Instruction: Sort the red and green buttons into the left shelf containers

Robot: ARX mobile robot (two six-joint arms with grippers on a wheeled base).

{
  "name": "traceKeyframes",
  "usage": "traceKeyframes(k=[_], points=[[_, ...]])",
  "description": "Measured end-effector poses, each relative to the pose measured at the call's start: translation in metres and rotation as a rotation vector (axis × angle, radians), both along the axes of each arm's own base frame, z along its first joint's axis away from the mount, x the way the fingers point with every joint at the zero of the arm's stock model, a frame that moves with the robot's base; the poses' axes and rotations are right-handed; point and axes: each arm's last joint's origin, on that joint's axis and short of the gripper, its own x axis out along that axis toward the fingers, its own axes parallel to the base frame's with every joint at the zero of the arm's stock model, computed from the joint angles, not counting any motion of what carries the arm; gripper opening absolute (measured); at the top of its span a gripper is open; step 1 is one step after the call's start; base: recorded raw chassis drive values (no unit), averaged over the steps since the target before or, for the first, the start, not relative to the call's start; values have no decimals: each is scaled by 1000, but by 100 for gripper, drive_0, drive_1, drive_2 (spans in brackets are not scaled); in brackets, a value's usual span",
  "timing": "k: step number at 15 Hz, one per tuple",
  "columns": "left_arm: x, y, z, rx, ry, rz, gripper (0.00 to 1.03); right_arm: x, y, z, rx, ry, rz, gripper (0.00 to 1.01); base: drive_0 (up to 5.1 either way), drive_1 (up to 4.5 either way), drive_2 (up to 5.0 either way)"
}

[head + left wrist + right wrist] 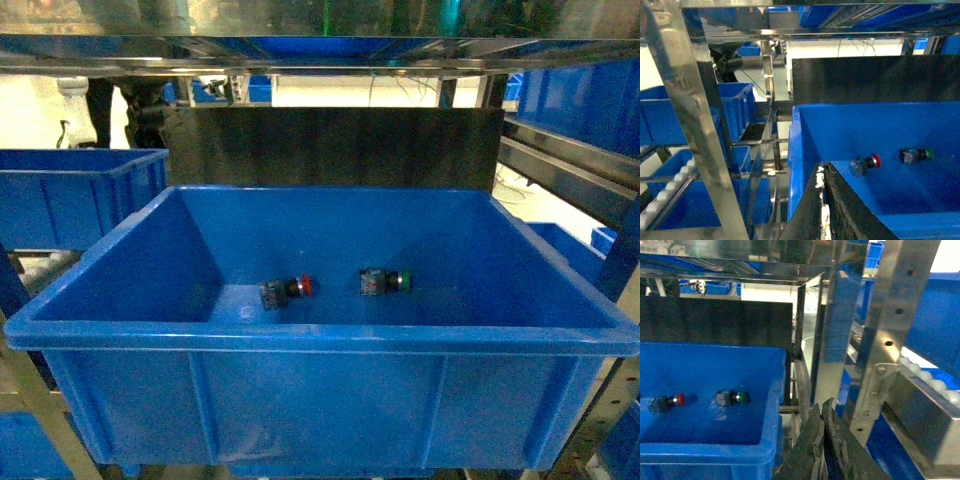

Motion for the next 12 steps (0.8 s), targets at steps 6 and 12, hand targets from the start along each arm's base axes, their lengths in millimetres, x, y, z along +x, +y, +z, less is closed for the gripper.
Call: traceKeyframes(k=[6, 12], points=[[-28, 11, 9, -4, -30, -6, 2, -25, 1, 1, 0, -4, 10, 2, 0, 0, 0], [-47, 11, 17, -4, -62, -7, 2, -42, 1, 8, 0, -28, 10, 2, 0, 0, 0]])
